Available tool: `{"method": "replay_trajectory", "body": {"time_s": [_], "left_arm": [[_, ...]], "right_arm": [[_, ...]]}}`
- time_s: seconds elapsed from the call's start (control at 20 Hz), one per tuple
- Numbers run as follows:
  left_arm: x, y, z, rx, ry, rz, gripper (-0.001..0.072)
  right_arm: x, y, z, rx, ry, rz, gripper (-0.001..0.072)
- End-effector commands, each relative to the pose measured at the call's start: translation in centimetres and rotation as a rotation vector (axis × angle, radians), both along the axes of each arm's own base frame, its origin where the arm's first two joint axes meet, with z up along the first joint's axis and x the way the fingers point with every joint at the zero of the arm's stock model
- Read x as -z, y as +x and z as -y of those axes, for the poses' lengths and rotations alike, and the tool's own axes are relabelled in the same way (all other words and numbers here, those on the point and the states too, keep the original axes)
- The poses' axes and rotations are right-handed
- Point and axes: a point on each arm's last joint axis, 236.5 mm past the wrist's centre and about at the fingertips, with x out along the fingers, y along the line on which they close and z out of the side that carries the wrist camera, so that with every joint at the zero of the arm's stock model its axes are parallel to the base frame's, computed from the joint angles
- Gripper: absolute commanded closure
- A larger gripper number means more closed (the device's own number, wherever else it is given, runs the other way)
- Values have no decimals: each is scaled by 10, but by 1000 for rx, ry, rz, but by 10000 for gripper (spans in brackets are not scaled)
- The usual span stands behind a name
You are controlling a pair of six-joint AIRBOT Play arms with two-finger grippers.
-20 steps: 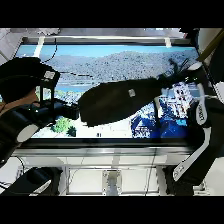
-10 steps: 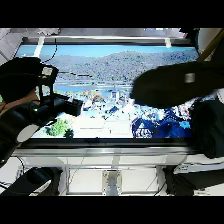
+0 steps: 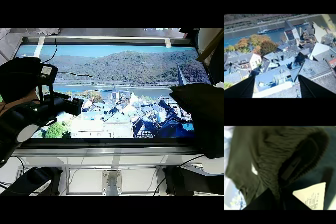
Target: Fold the clothes and pants, and hang the long-sleeved shirts on hangers.
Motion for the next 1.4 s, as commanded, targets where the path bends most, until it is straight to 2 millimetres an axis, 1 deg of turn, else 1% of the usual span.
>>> {"method": "replay_trajectory", "body": {"time_s": [0.0, 0.05, 0.1, 0.2, 0.25, 0.3, 0.35, 0.4, 0.45, 0.5, 0.55, 0.6, 0.7, 0.75, 0.8, 0.85, 0.9, 0.95, 1.0, 1.05, 1.1, 1.15, 1.2, 1.25, 1.35], "left_arm": [[-1, 0, 0, 0, -1, 1, 104], [-1, 0, 0, 0, -2, 1, 104], [-1, 0, 0, 1, -3, 1, 104], [0, 0, 1, 1, -5, -1, 104], [0, -1, 2, 2, -9, -4, 104], [0, -1, 2, 3, -10, -5, 104], [0, -1, 2, 3, -11, -5, 104], [0, -1, 2, 3, -11, -5, 104], [0, -1, 2, 3, -11, -5, 104], [0, -1, 2, 3, -10, -5, 104], [0, -1, 2, 2, -11, -5, 104], [0, -1, 2, 2, -11, -5, 104], [0, -1, 2, 2, -11, -5, 104], [0, -1, 2, 2, -11, -5, 104], [0, -1, 2, 2, -11, -5, 105], [0, -1, 2, 2, -11, -5, 104], [0, -1, 2, 2, -10, -6, 104], [0, -1, 2, 2, -9, -6, 104], [1, -1, 1, 2, -8, -9, 104], [1, -1, 1, 2, -8, -9, 104], [1, -1, 1, 2, -8, -9, 104], [1, -2, 1, 2, -8, -9, 104], [1, -2, 1, 1, -7, -10, 104], [2, -2, 1, 0, -4, -14, 103], [2, -2, 1, 0, -4, -14, 103]], "right_arm": [[65, -47, -16, 174, 153, -9, 694], [73, -50, -18, 180, 162, -25, 693], [77, -58, -15, 190, 148, -64, 693], [84, -82, -8, 221, 111, -166, 693], [88, -91, -8, 240, 116, -207, 693], [89, -93, -8, 237, 118, -214, 690], [90, -91, -9, 233, 128, -210, 573], [91, -89, -11, 223, 135, -210, 364], [89, -85, -13, 216, 136, -207, 333], [85, -78, -15, 216, 148, -189, 333], [75, -69, -13, 226, 148, -155, 333], [59, -54, -10, 221, 132, -100, 333], [8, -12, 1, 177, 28, 62, 333], [-18, 17, -2, 122, -5, 148, 344], [-39, 52, -18, 34, -2, 238, 348], [-56, 88, -44, -75, 19, 319, 453], [-70, 121, -78, -211, 22, 373, 591], [-82, 152, -122, -375, 7, 402, 692], [-89, 176, -168, -546, -25, 410, 692], [-94, 190, -212, -706, -60, 416, 692], [-96, 199, -256, -857, -88, 421, 692], [-95, 203, -289, -963, -99, 411, 692], [-89, 204, -318, -1051, -108, 385, 692], [-82, 203, -338, -1122, -117, 352, 692], [-67, 198, -367, -1236, -152, 280, 692]]}}
